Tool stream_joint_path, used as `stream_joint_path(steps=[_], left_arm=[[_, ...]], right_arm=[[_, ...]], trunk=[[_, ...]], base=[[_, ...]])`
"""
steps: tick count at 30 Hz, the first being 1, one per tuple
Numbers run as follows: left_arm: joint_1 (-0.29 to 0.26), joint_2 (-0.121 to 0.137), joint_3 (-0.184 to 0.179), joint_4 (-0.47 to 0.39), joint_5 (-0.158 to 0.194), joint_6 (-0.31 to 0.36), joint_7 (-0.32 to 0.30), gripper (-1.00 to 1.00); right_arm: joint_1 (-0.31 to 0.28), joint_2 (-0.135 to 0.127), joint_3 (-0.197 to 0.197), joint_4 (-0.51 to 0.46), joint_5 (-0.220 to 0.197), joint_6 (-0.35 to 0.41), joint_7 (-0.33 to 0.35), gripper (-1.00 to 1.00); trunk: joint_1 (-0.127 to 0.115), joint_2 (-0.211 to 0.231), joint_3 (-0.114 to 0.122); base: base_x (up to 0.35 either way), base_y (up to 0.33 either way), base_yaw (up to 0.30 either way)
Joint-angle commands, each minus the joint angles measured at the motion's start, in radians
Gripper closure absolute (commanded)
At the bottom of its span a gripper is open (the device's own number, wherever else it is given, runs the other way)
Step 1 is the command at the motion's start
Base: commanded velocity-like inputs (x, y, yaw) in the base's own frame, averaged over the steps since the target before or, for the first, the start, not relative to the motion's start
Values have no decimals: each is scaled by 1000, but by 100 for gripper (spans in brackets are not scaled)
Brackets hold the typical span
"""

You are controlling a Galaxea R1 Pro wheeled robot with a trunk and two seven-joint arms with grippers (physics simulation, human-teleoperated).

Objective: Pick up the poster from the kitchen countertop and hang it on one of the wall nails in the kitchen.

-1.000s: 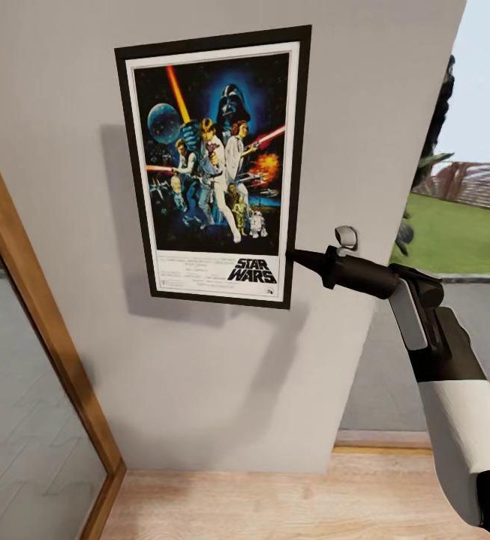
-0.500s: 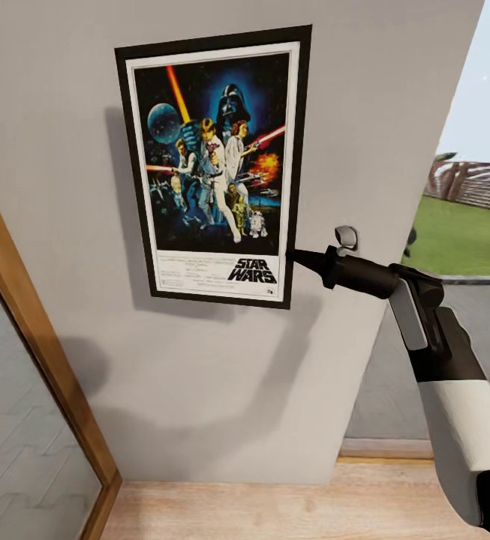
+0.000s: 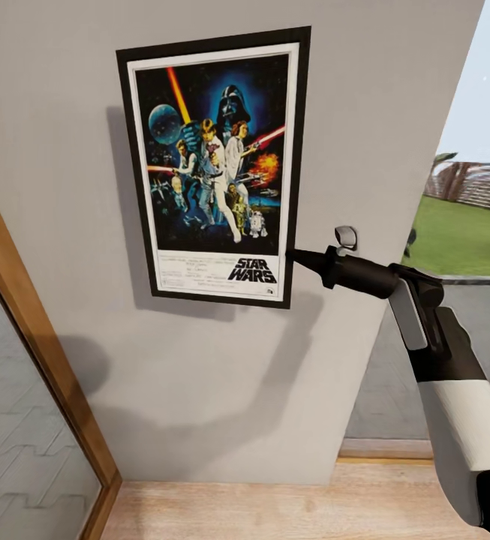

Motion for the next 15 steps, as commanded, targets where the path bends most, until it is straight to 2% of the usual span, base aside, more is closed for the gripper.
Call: stream_joint_path(steps=[1,5,8,15], left_arm=[[-1,0,-8,0,5,-8,-1,-100],[0,0,-9,0,5,-8,-1,-100],[-1,0,-10,0,5,-8,-1,-100],[-1,0,-10,0,5,-8,-1,-100]], right_arm=[[-1,-1,1,0,-10,10,1,100],[-22,0,1,0,-10,11,-1,100],[-33,1,1,-2,-13,13,-26,100],[-39,2,1,-3,-19,16,-58,100]], trunk=[[1,-2,-2],[1,-2,-2],[1,-2,-2],[1,-2,-2]], base=[[0,0,0],[0,0,0],[0,0,0],[0,0,0]])
